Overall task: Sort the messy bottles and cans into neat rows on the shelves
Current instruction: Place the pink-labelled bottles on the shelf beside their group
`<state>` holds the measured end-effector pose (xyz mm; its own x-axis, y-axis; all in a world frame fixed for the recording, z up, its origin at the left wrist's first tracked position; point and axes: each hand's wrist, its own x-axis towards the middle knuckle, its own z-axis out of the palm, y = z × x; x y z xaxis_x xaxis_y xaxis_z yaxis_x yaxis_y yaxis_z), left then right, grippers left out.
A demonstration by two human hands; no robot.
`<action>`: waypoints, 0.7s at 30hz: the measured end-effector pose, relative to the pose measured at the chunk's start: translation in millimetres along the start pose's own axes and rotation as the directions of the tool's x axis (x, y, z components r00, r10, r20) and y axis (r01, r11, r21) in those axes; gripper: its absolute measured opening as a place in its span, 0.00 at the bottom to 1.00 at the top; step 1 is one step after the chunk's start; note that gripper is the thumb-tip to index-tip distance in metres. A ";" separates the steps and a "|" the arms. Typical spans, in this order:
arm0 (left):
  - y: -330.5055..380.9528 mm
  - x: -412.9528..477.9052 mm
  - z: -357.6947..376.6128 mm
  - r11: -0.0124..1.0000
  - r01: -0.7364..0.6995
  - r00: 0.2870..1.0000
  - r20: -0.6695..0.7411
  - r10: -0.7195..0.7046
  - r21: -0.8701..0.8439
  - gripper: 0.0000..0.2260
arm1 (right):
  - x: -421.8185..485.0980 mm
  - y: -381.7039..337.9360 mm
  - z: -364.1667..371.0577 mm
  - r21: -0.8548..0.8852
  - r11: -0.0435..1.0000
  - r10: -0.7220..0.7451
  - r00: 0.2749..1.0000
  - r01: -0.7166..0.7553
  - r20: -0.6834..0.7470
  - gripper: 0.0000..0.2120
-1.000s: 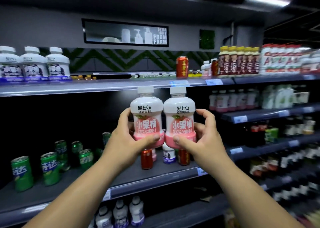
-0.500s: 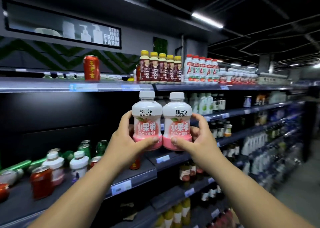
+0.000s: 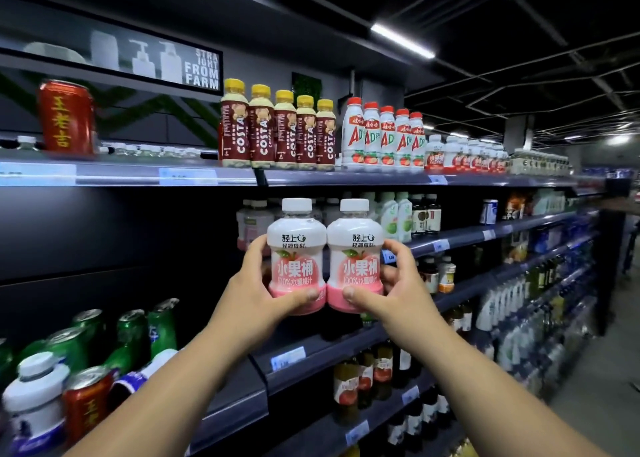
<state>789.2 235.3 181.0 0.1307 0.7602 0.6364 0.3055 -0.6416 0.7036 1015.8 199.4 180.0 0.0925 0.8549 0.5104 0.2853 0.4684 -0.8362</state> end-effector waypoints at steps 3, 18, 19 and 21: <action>-27.1 38.5 12.5 1.000 -0.007 1.000 0.025 0.007 -0.004 0.43 | 40.6 23.3 3.7 -0.013 1.000 0.000 1.000 -0.001 -0.008 0.42; -131.8 193.2 94.9 0.985 0.106 0.994 0.016 -0.109 0.136 0.46 | 219.6 146.1 -13.1 -0.014 1.000 0.013 0.999 -0.013 0.033 0.41; -134.6 199.2 101.1 0.982 0.124 0.992 -0.008 -0.125 0.145 0.44 | 231.6 153.9 -14.5 -0.009 1.000 0.003 0.999 -0.002 0.049 0.41; -138.4 212.9 112.7 0.965 0.183 0.983 -0.061 -0.174 0.188 0.39 | 257.2 167.6 -17.7 -0.022 1.000 -0.016 0.997 0.018 0.079 0.41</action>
<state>881.0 497.5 183.5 0.0175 0.8527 0.5222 0.4962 -0.4608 0.7358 1104.3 493.8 174.7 0.0124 0.8624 0.5061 0.3079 0.4783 -0.8225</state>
